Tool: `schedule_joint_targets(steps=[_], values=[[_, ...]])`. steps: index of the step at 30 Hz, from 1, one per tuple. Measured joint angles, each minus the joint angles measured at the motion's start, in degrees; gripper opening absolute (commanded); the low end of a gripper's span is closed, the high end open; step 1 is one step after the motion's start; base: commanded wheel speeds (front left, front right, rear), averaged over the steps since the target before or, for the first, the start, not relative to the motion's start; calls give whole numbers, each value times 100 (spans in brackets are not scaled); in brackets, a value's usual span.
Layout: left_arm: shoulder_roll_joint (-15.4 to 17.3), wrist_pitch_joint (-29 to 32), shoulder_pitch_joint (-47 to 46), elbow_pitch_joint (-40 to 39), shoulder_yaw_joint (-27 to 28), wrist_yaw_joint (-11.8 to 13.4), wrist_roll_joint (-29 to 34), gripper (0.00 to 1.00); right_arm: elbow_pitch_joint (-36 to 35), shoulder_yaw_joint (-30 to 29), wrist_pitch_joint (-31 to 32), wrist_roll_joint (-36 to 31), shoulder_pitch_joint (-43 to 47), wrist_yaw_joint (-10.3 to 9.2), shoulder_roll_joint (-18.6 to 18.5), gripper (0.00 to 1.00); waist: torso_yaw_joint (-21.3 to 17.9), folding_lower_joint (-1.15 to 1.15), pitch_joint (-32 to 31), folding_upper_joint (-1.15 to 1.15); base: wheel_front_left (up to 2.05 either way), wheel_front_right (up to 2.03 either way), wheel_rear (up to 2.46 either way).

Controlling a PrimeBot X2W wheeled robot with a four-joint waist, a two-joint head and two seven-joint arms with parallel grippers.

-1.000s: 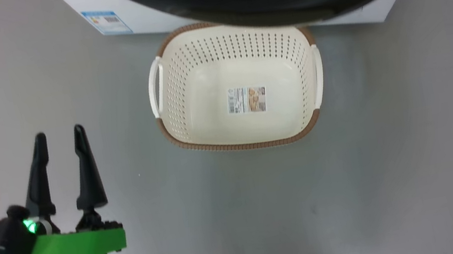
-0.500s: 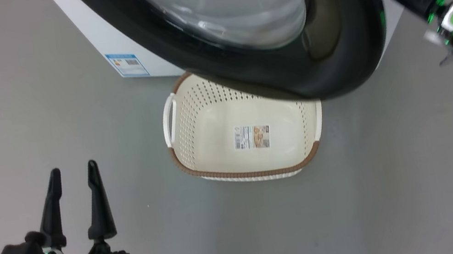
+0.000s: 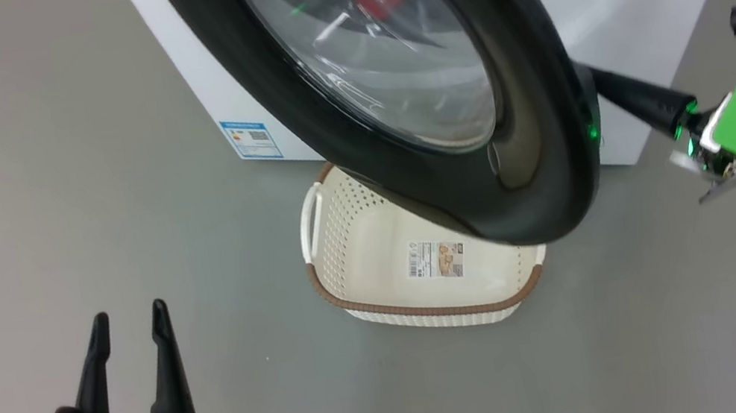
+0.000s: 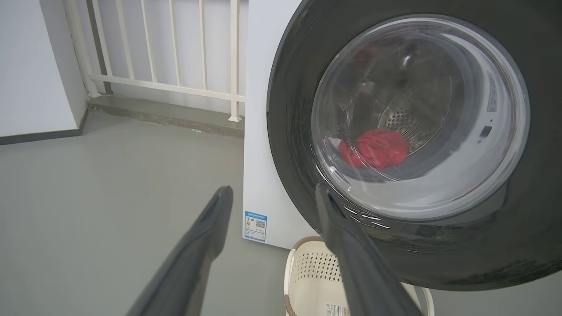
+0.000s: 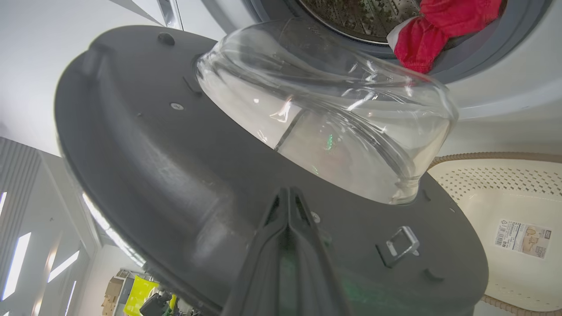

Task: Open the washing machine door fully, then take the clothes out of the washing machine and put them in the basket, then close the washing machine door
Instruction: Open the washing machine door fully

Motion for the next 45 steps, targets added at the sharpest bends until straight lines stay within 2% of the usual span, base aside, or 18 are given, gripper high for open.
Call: schedule_joint_targets(steps=[19,31,45], values=[[144,0,265,174,-100,0,43,100,-549,-169,137,-9,1187,0,415,0,512,0,-577,0,0,0,0],[219,0,289,223,-171,0,43,100,-600,-193,319,-113,1418,0,712,0,843,0,-774,0,0,0,0],[218,0,365,258,-156,0,43,100,-544,-136,470,-297,1413,0,953,0,1001,0,-850,0,0,0,0]])
